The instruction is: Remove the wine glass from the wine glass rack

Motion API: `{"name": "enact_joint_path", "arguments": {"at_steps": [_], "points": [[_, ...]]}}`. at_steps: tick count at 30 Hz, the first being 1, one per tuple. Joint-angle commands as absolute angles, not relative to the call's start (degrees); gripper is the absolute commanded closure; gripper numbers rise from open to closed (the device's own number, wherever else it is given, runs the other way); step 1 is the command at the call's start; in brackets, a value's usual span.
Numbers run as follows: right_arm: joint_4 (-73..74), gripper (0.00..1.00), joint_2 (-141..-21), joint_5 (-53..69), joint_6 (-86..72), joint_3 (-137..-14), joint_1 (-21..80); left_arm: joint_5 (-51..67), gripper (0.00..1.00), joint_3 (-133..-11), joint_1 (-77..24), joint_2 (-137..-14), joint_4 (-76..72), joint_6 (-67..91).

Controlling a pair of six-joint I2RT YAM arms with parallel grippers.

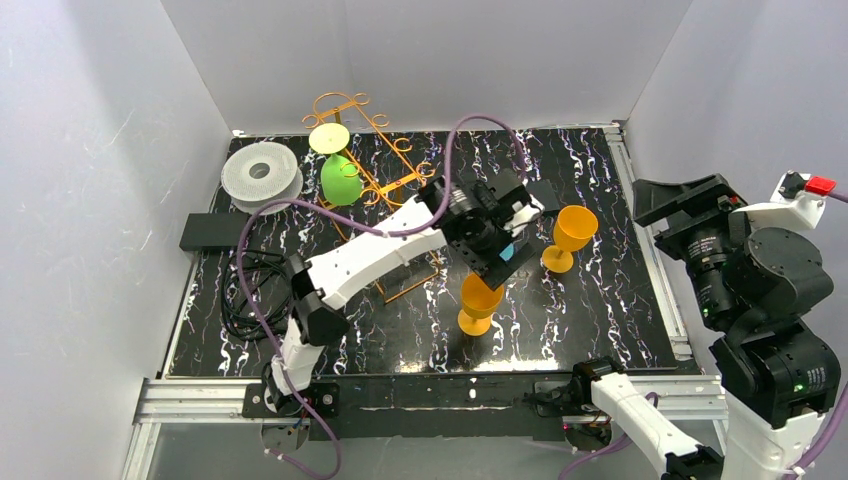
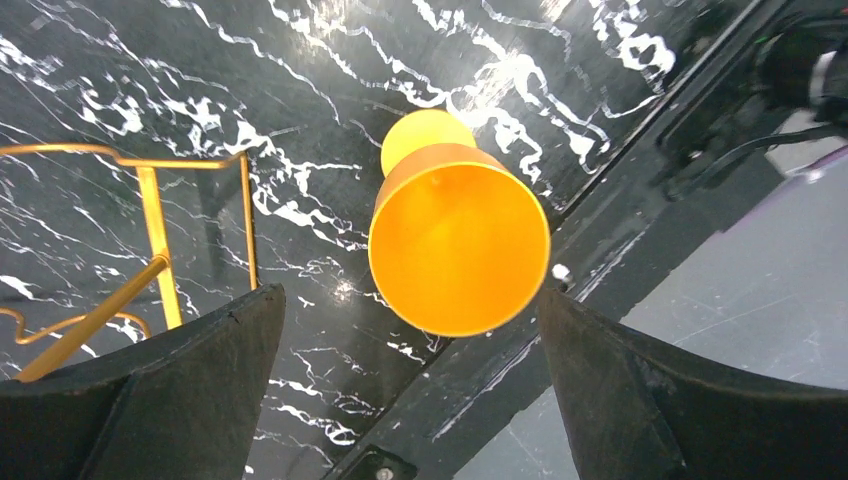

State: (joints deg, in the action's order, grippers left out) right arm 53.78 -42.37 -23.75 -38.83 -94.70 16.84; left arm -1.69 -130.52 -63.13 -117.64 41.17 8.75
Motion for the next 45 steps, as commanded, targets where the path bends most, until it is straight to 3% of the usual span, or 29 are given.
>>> {"name": "enact_joint_path", "arguments": {"at_steps": [1,13,27,30,31,32,33,38,45], "points": [[49.9,0.18,-44.2,-23.3,-39.1,-95.1,16.7,-2.7,0.02,-135.6,-63.6,-107.8,46.3,8.9],[47.1,0.18,-47.4,-18.3,-39.1,-96.8,16.7,-9.8,0.02,-135.6,-62.0,-88.6,35.0,12.5],[44.3,0.18,-48.1,-9.0,-39.1,-90.4,16.7,-17.0,0.02,-126.3,-42.7,-75.5,31.0,16.0],[44.7,0.18,-49.2,-8.5,-39.1,-89.3,16.7,-14.3,0.02,-127.4,-37.3,-76.7,31.7,18.2],[44.5,0.18,-50.0,-8.1,-19.6,-89.3,16.7,-13.1,0.02,-129.2,-35.0,-78.0,33.3,19.6],[44.4,0.18,-50.9,-7.8,-50.5,-89.6,16.7,-11.1,0.02,-131.2,-32.3,-79.4,35.2,21.7],[44.2,0.18,-52.0,-7.2,-54.0,-90.1,16.7,-8.4,0.02,-132.5,-28.7,-80.6,36.6,24.5],[38.7,0.18,-56.4,-3.7,-52.1,-89.0,16.7,4.9,0.05,-126.7,-14.4,-80.9,32.4,34.8],[33.4,0.18,-57.0,1.3,-52.1,-85.2,16.7,15.0,0.12,-113.9,-4.4,-77.6,19.3,46.4]]}}
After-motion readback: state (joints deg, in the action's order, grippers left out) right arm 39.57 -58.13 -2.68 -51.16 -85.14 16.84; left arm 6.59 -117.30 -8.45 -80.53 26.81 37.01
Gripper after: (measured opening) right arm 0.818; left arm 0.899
